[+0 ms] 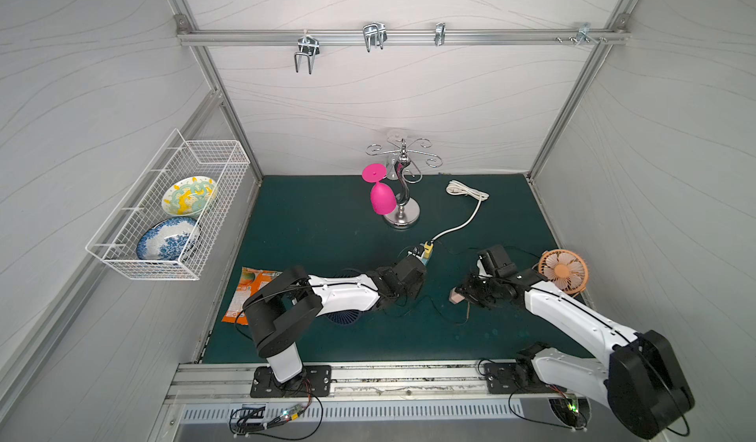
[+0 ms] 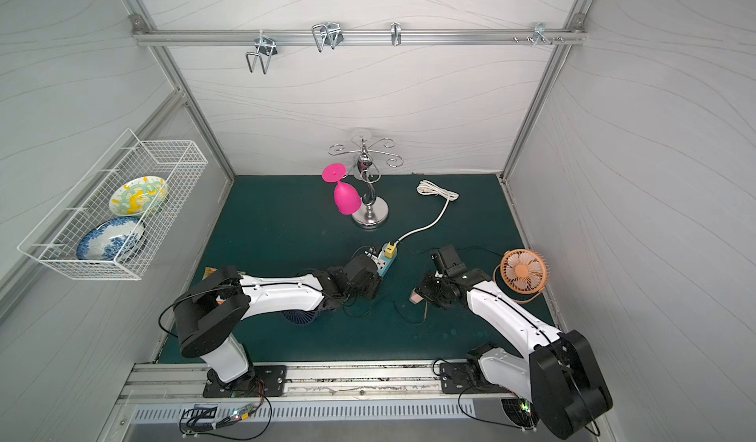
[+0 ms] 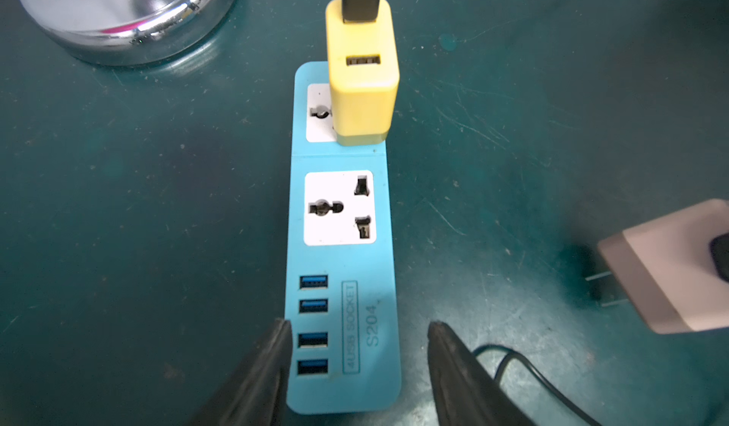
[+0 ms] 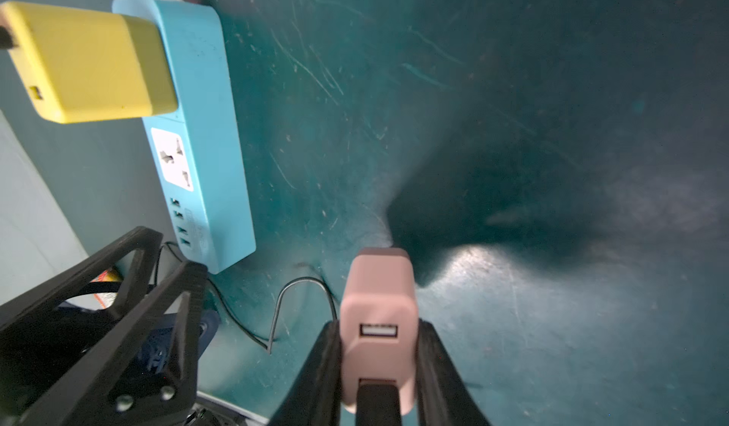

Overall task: Unplug the desk fan from the power strip
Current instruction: Place the plug at the center of the board.

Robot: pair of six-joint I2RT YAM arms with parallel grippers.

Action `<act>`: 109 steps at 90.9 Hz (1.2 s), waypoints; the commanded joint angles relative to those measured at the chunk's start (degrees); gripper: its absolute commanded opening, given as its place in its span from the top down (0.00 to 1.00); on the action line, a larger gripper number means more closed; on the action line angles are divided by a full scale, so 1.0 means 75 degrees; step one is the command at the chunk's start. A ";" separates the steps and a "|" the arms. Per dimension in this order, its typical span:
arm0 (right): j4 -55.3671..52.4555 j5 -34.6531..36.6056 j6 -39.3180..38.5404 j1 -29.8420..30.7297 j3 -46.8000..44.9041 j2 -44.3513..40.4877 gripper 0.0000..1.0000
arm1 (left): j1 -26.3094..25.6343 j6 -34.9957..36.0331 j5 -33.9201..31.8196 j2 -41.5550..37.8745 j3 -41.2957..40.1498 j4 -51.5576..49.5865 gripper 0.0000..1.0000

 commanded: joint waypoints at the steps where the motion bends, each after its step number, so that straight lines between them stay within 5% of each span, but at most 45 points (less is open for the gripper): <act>1: -0.0056 -0.0004 -0.0191 -0.0153 -0.0160 -0.0070 0.61 | 0.0032 -0.0065 -0.0028 0.0137 0.0089 0.0132 0.41; 13: -0.0537 0.0167 -0.0313 -0.0344 -0.0149 -0.0443 0.38 | 0.0054 -0.0091 -0.0006 0.0115 0.0004 0.0212 0.40; 29: -0.1662 0.0624 -0.0599 -0.0500 0.0424 -0.0593 0.25 | 0.0068 -0.0093 0.0060 0.0128 -0.0073 0.0354 0.38; 51: -0.3355 0.1260 -0.1049 -0.0551 0.1774 0.0081 0.24 | 0.0076 -0.0139 0.0099 0.0065 -0.0528 0.1059 0.34; 109: -0.4173 0.1400 -0.1180 0.0861 0.5139 0.2914 0.24 | 0.0057 -0.0305 -0.0197 0.0619 -0.1290 0.2518 0.35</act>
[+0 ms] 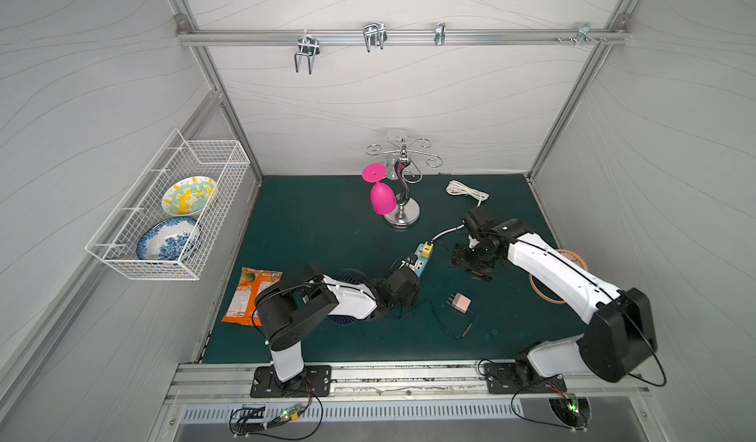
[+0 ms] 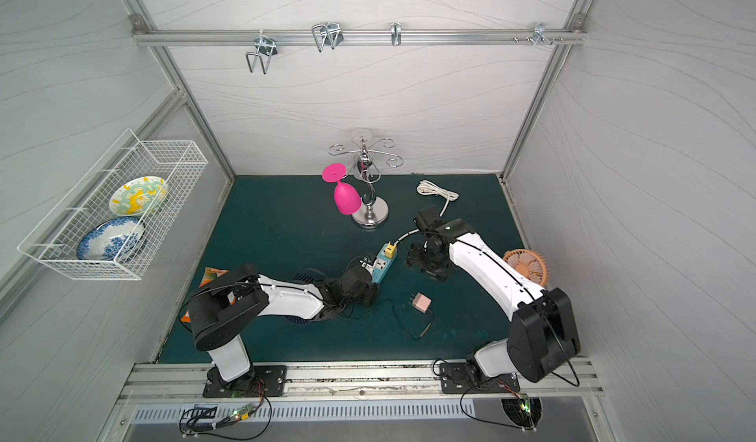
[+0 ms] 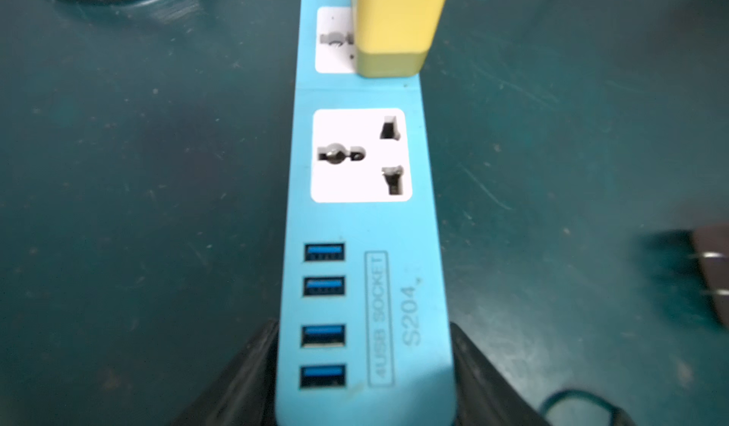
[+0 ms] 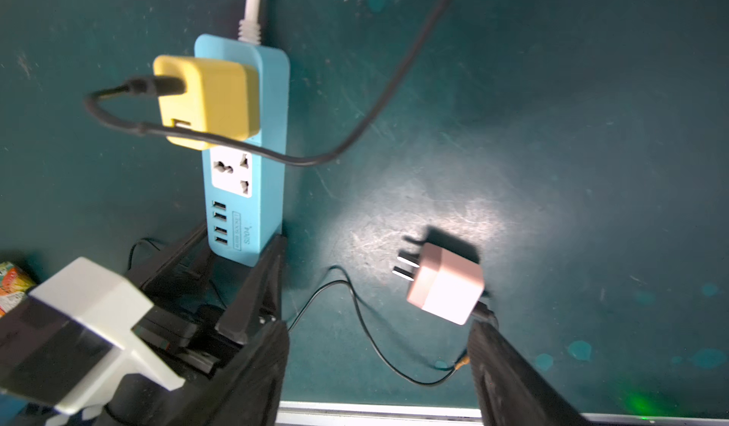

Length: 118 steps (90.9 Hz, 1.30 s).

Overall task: Unplug the desk fan from the power strip
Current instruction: Place the plug at the center of the board, then remove the plug from the socket.

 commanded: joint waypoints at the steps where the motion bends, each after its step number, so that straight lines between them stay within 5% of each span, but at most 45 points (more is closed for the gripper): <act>1: -0.0451 0.0230 -0.0004 0.0208 0.0642 0.0474 0.24 | 0.0010 -0.0088 -0.0145 0.0052 -0.0072 0.0352 0.35; 26: -0.0963 0.0627 -0.0005 0.0552 0.2426 0.2197 0.25 | -0.0046 -0.0057 -0.0508 0.0351 0.0047 0.0447 0.42; 70: -0.1172 0.0627 0.0252 0.0654 0.4129 0.4034 0.29 | -0.0100 0.0224 -0.0561 0.0479 0.0194 0.0287 0.87; 94: -0.1243 0.0604 0.0507 0.0646 0.4468 0.4598 0.34 | -0.0143 0.0237 -0.0544 0.0521 0.0338 0.0140 0.91; 118: -0.1264 0.0524 0.0675 0.0648 0.4515 0.4803 0.50 | -0.0143 0.0213 -0.0546 0.0576 0.0376 0.0072 0.94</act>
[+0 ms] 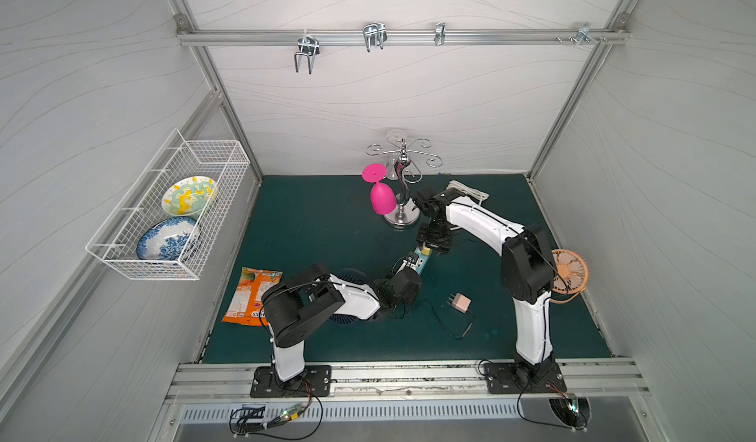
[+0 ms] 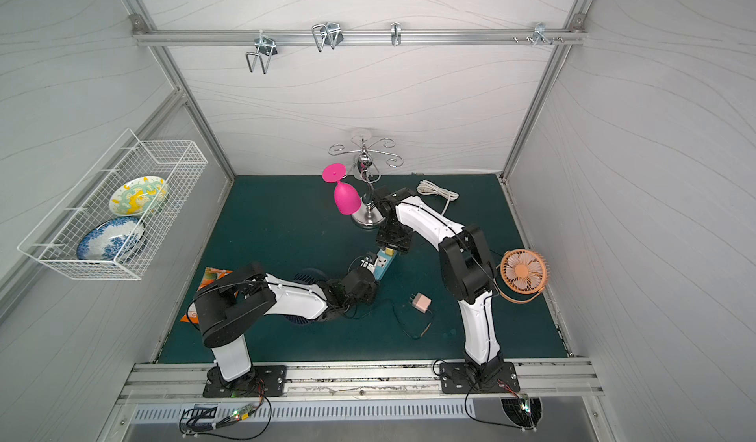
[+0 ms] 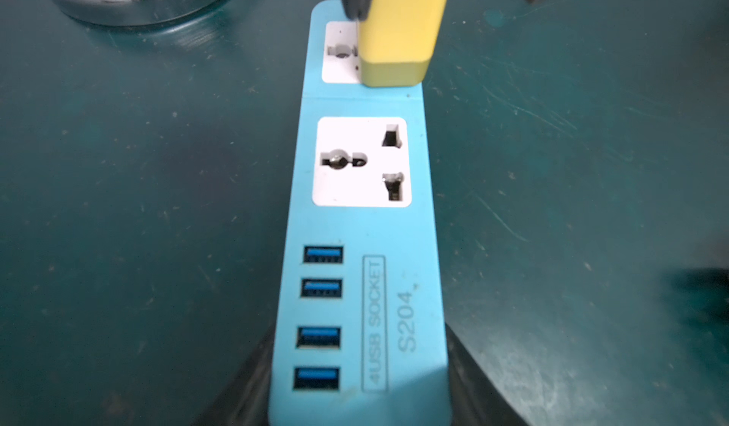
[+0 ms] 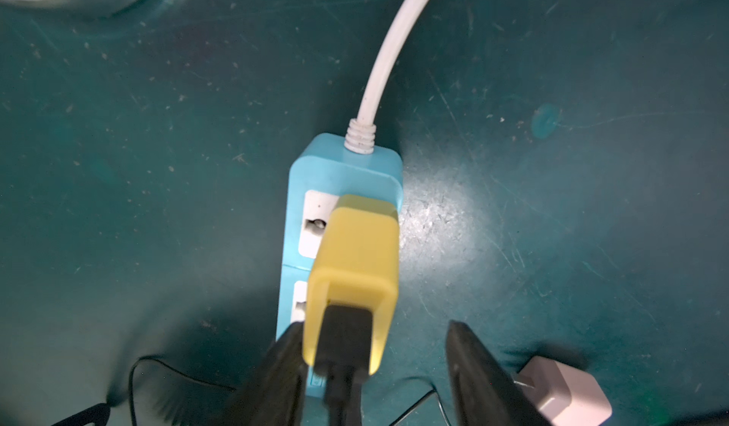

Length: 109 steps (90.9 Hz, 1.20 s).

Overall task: Unplug the desk fan from the power strip
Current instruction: Remove the plug from the socket.

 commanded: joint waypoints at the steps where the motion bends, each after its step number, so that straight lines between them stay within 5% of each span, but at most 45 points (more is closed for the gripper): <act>1: -0.0275 -0.0041 0.0214 0.0040 0.0182 0.0212 0.50 | -0.0032 0.0111 -0.0026 0.0248 0.0181 -0.0200 0.94; 33: -0.0412 -0.0138 0.0183 -0.0100 0.0498 0.0368 0.82 | -0.0032 0.0088 0.0040 0.0280 0.0172 -0.0242 0.98; 81: -0.0147 -0.0310 -0.0024 -0.0392 0.0330 0.0194 0.98 | -0.0038 0.0047 0.0035 0.0244 0.0129 -0.0284 1.00; 109: -0.0452 0.0343 -0.0160 0.0299 0.0623 0.0328 1.00 | -0.0039 0.0098 0.0066 0.0268 0.0226 -0.0347 1.00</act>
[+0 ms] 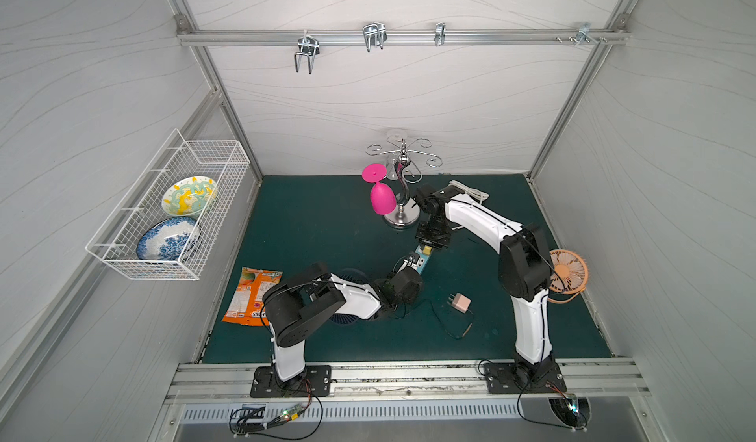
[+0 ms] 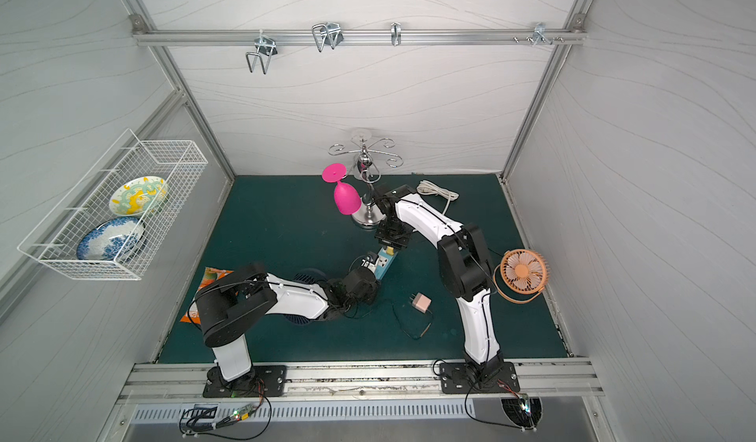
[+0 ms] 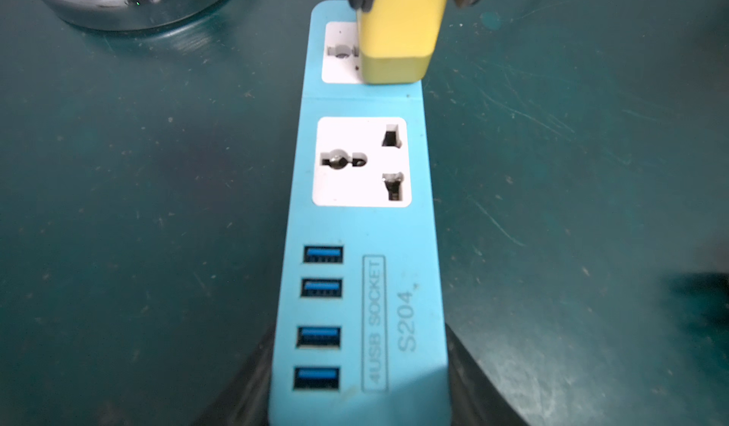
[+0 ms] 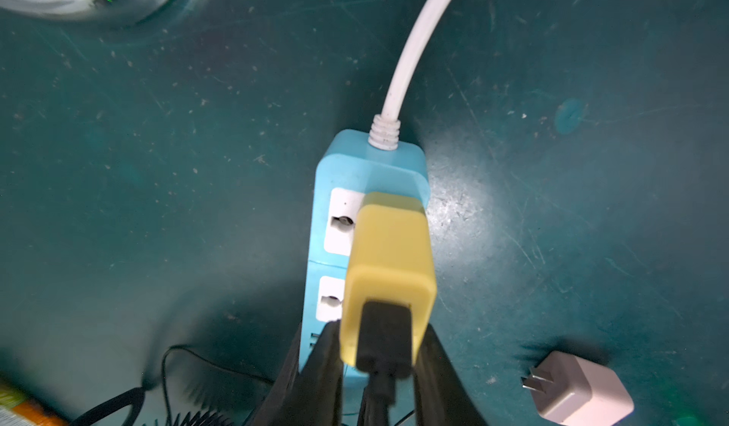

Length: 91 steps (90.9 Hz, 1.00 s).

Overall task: Unplug the desk fan from the power strip
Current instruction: Remove the plug from the socket.

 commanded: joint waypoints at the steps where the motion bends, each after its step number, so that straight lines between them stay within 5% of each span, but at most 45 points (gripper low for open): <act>1: -0.0274 0.0487 -0.0212 0.0261 0.0207 0.0103 1.00 | -0.0030 0.0079 0.0071 0.0235 0.0178 -0.0326 1.00; 42: 0.0195 -0.0067 -0.0077 -0.0239 -0.0143 -0.0407 1.00 | -0.0039 -0.0014 0.0064 0.0194 0.0085 -0.0357 1.00; 68: -0.0332 0.0957 -0.0381 0.0561 0.0465 -0.0047 1.00 | -0.0044 0.0047 0.0125 0.0274 0.0173 -0.0374 1.00; 91: 0.0358 0.0000 0.0077 -0.0008 -0.0468 -0.0463 1.00 | -0.0041 0.0011 0.0125 0.0288 0.0128 -0.0417 1.00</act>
